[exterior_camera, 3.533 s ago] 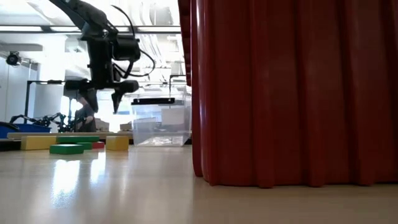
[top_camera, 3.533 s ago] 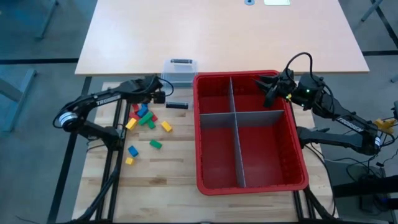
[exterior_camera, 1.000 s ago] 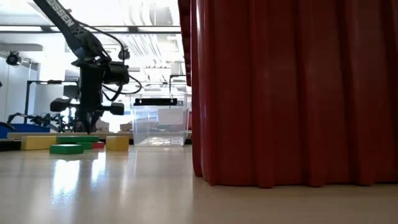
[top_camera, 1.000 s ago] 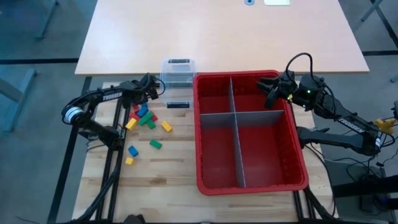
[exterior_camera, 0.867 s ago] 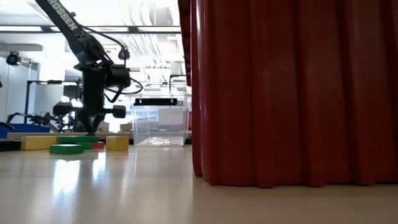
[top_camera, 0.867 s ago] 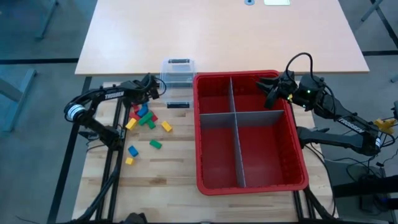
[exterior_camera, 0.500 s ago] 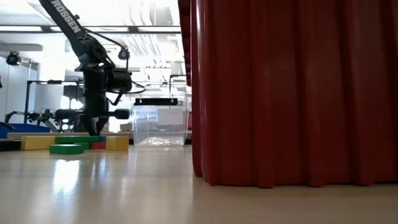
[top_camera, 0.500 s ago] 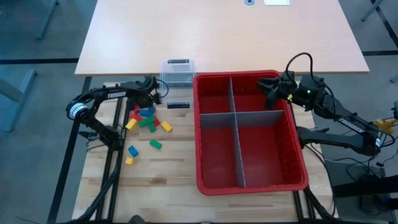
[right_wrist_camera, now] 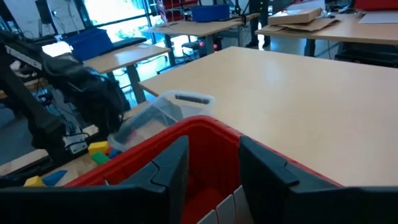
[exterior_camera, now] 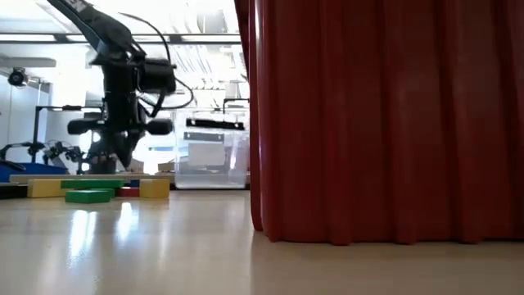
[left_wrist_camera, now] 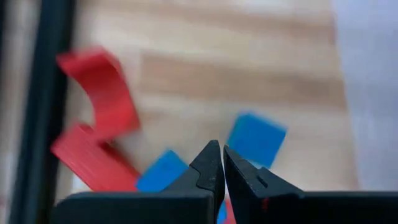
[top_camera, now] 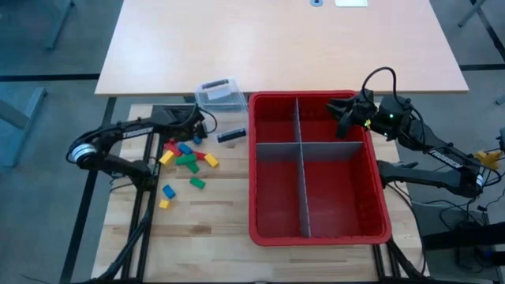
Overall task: Sort blocks
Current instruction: Adjust the colored blocks
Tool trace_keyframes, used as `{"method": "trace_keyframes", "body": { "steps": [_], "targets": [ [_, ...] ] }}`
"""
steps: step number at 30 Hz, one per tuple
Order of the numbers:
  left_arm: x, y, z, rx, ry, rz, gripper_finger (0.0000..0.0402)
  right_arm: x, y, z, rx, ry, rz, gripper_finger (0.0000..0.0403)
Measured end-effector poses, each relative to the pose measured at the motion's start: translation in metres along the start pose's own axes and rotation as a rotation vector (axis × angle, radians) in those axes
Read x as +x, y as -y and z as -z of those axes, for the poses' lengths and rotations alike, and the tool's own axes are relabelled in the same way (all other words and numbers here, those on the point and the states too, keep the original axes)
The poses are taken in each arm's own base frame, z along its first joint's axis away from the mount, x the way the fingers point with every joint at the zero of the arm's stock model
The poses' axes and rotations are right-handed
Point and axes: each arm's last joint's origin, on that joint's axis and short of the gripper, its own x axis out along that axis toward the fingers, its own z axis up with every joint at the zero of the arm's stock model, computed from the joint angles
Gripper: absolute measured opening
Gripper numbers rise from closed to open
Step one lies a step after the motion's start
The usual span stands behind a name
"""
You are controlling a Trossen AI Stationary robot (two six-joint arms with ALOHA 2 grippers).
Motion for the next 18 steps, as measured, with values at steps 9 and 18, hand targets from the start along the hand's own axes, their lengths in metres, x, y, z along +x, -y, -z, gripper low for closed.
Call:
{"method": "trace_keyframes", "body": {
  "steps": [9, 18],
  "targets": [
    [-0.006, -0.033, -0.028, -0.179, 0.173, -0.156, 0.0000, 0.000, 0.000, 0.000, 0.002, 0.000, 0.000, 0.0120],
    [0.017, -0.046, -0.047, -0.195, 0.118, -0.225, 0.0000, 0.000, 0.000, 0.000, 0.011, -0.001, 0.001, 0.0118]
  ]
}}
